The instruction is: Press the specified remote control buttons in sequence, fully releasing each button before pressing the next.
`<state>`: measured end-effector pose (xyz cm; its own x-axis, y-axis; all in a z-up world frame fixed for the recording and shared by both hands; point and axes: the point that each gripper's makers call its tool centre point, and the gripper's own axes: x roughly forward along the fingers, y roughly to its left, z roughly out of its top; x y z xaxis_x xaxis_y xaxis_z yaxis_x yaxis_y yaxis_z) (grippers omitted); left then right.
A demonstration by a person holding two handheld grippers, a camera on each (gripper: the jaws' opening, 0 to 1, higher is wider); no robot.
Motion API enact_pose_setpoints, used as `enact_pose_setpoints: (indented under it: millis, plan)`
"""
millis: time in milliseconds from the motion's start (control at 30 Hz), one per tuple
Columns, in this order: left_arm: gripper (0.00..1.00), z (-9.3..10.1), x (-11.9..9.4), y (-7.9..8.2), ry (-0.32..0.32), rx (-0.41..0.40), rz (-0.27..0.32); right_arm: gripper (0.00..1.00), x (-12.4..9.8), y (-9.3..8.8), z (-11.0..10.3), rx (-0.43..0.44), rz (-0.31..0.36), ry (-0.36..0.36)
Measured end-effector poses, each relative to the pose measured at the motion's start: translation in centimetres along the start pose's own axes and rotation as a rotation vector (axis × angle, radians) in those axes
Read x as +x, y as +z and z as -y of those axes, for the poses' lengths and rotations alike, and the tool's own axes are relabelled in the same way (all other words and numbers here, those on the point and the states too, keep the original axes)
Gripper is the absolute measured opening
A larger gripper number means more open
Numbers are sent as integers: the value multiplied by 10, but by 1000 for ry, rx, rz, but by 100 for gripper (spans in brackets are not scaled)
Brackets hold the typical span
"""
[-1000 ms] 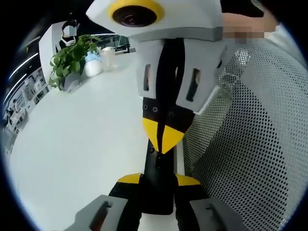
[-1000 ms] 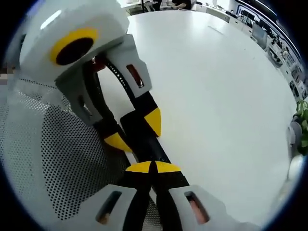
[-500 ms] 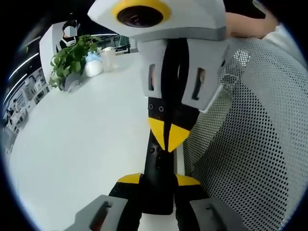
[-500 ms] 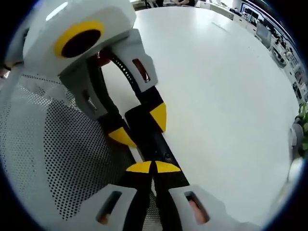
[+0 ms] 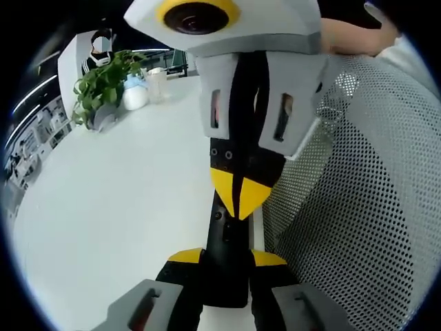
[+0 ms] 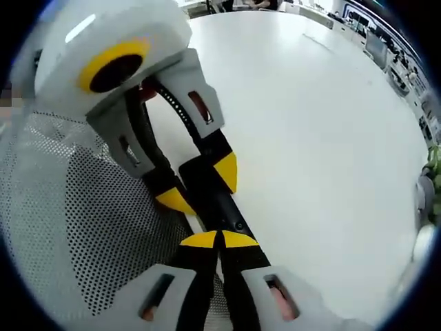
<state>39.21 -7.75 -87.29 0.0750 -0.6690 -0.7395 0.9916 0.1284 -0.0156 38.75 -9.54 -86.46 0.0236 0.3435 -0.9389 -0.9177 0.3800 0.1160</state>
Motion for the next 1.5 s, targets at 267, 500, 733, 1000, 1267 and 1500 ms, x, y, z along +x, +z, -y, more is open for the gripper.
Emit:
enact_pose_setpoints:
  millis: [267,500,733,1000,1267,1500]
  plan:
    - [25,0,0,0,1,-2,2,0,3,-4,-3,-49,-16,-3]
    - [25,0,0,0,-1,-1,2,0,4,-3,-4,-56,-14,4]
    - [25,0,0,0,1,-5,5,0,3,-3,-4,-35,-19,4]
    - [25,0,0,0,-1,-2,4,0,3,-3,-4,-25,-10,14]
    - [25,0,0,0,0,-4,5,0,4,-2,-4,-25,-17,12]
    - [25,0,0,0,1,-4,6,0,3,-2,-3,8,-13,18]
